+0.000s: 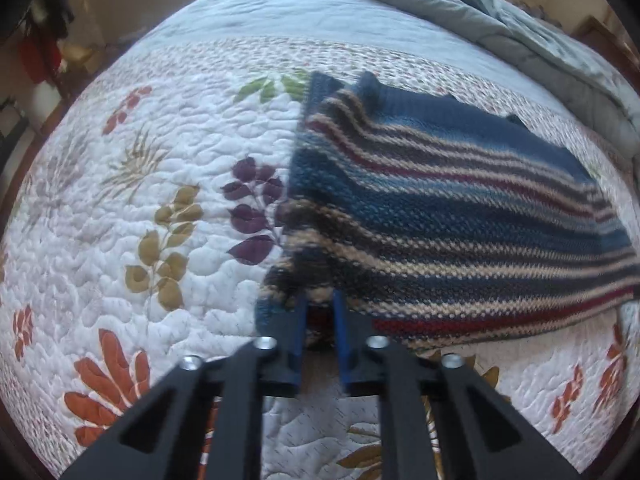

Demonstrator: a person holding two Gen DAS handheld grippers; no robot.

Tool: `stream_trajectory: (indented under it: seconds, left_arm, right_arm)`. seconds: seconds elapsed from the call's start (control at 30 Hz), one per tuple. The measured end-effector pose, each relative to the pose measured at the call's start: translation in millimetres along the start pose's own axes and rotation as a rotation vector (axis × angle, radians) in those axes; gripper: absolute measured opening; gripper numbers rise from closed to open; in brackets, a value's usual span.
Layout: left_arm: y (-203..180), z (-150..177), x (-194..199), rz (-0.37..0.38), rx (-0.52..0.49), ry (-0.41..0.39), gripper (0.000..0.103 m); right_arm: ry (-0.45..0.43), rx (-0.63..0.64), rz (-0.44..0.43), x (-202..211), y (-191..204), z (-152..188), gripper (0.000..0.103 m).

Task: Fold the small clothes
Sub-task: 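Lay the folded edge on the collar and open both tools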

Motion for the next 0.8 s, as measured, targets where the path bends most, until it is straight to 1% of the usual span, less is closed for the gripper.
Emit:
stream_trajectory:
  seconds: [0.07,0.13,0.2,0.23,0.3,0.33,0.37,0.4,0.43,0.47,0.5,0.57,0.6,0.67,0.73,0.8]
  left_arm:
    - [4.6,1.8,0.6,0.014,0.019,0.0,0.011]
    - [8.8,5.1,-8.2,-0.02,0.01,0.014,0.011]
    - [11.9,9.2,-16.2,-0.023,0.009,0.022,0.011]
    - [12.3,9.8,-16.0,-0.019,0.008,0.017,0.011]
    - [11.3,10.2,-11.7,0.003,0.003,0.009,0.013]
    - [10.7,10.6,-6.8,0.026,0.003,0.008,0.018]
    - [10.6,10.4,-2.5,0.045,0.001,0.003,0.029]
    - [10.9,10.0,2.1,0.065,-0.002,-0.002,0.036]
    - [11.9,9.0,8.3,0.091,-0.003,-0.013,0.051]
    - [13.4,7.0,14.2,0.109,0.0,-0.031,0.065]
    - [14.2,5.2,17.6,0.116,0.003,-0.043,0.07]
    - [16.0,-4.0,20.5,0.111,0.004,-0.059,0.079]
    - [16.7,-8.7,18.1,0.104,0.008,-0.051,0.08]
    - [17.9,-20.1,4.9,0.127,0.028,-0.008,0.081]
    - [19.7,-27.5,-10.5,0.132,0.06,0.037,0.081]
    - [18.2,-30.7,-24.3,0.166,0.082,0.075,0.081]
  right_arm:
    - [0.001,0.01,0.001,4.2,-3.8,3.1,0.008]
    - [0.048,0.001,0.045,-9.5,-13.1,9.3,0.008]
    - [0.103,-0.026,0.066,-28.5,-22.4,18.5,0.008]
    - [0.103,-0.037,0.057,-34.8,-24.8,20.9,0.008]
    - [0.079,-0.045,0.042,-31.5,-23.5,18.6,0.011]
    - [0.073,-0.046,0.038,-28.1,-22.5,17.7,0.014]
    - [0.062,-0.047,0.038,-24.1,-22.0,16.4,0.027]
    - [0.052,-0.046,0.028,-17.7,-20.1,14.3,0.037]
    - [0.041,-0.045,0.033,-12.0,-19.1,12.4,0.056]
    - [0.031,-0.044,0.041,-8.2,-19.4,10.7,0.062]
    - [0.02,-0.042,0.051,-3.7,-18.4,8.2,0.065]
    - [0.004,-0.055,0.046,1.0,-18.9,1.2,0.066]
    - [0.001,-0.074,0.042,1.8,-21.6,-3.1,0.067]
    - [0.016,-0.124,0.029,-4.2,-27.5,-11.1,0.071]
    - [0.04,-0.162,0.017,-17.2,-33.4,-16.8,0.072]
    - [0.059,-0.187,0.015,-29.7,-39.4,-20.4,0.073]
Point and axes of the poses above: each gripper's, at about its wrist camera, not at the fingertips, and x roughly against the way its jaws point, y to its left, z to its underside, the point moved 2 cm from there along -x, roughly the way its jaws point, and after that the axes turned 4 degrees about -y, right-handed, at the moved point
